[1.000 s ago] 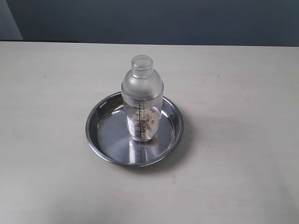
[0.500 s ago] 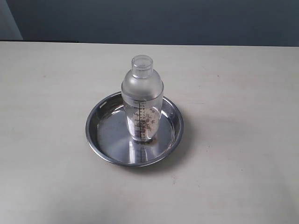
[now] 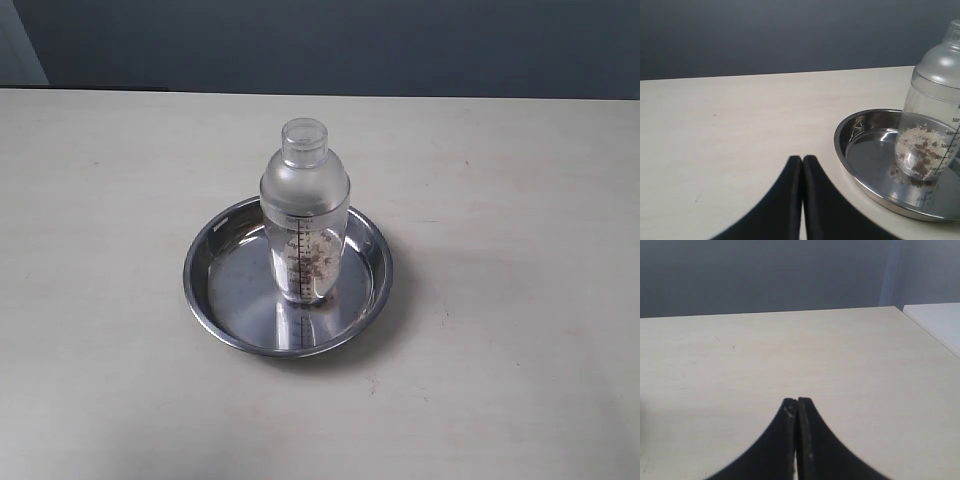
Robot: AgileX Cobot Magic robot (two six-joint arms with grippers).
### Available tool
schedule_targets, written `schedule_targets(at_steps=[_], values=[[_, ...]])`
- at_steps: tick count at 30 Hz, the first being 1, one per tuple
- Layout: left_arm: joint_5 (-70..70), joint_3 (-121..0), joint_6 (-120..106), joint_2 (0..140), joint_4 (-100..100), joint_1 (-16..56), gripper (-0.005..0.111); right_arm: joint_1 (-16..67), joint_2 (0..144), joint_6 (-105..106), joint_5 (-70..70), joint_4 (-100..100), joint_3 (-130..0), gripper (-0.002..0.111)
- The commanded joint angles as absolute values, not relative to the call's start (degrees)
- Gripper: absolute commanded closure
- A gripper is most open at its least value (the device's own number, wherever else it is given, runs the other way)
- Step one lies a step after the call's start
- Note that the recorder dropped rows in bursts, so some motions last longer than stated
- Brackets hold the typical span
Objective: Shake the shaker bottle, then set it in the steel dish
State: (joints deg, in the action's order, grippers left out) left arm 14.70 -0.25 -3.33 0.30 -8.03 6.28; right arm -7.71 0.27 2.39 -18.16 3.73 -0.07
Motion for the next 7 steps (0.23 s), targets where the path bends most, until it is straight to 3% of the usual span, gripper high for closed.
schedule_targets(at_steps=[1, 7], values=[[13.89, 0.00, -3.18, 0.00, -8.06, 6.22, 0.106, -7.91, 0.00, 2.49, -17.48, 3.77, 0.00, 0.109], [13.99, 0.00, -3.18, 0.00, -7.87, 6.22, 0.106, -7.91, 0.00, 2.49, -17.48, 3.77, 0.00, 0.109]])
